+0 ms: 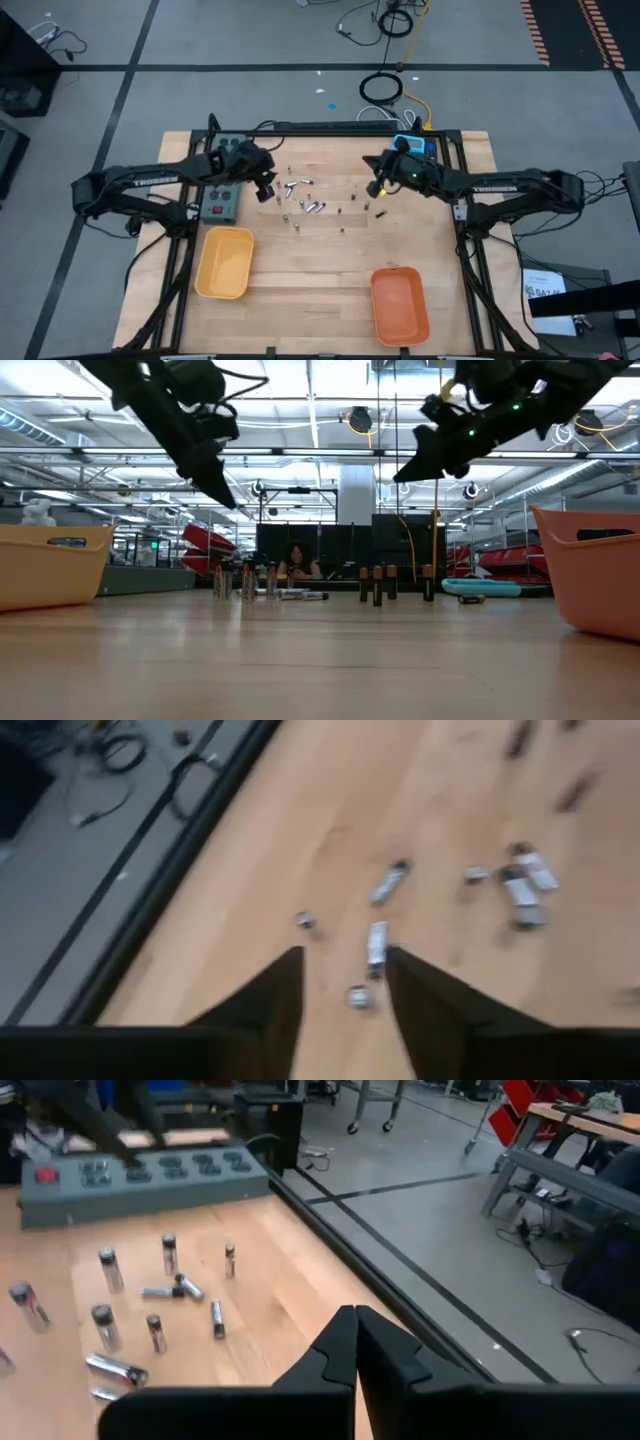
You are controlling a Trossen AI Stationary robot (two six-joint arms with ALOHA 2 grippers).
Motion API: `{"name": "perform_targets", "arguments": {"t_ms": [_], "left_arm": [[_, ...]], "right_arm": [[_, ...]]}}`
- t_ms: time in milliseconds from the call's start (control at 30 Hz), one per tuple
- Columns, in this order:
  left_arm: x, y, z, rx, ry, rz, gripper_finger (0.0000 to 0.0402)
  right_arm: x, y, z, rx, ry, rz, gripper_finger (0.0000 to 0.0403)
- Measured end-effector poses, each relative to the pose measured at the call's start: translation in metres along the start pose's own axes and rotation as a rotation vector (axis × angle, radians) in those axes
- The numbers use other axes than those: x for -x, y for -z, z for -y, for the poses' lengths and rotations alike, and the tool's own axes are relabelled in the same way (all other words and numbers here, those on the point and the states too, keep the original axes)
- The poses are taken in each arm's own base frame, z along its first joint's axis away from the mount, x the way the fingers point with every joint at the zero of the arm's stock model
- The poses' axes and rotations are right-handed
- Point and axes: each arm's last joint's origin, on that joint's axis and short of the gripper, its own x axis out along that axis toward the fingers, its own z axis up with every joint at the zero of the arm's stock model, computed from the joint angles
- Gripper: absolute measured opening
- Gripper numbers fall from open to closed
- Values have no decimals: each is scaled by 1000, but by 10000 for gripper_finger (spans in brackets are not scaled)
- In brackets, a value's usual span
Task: Sort batteries
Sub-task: Put the silver battery into the yellow bin
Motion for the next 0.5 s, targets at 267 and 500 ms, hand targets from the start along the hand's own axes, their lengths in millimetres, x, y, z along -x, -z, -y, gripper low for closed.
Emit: {"name": "perform_targets", "arguments": {"t_ms": [267,500], "left_arm": [[-28,-2,-15,38,57,-190,208],[-44,-5,-14,-11,127,-257,192]], "right_arm": [[-14,15,-10,31,-32,18,41],[-6,30,-14,3,-48,83,70]]}}
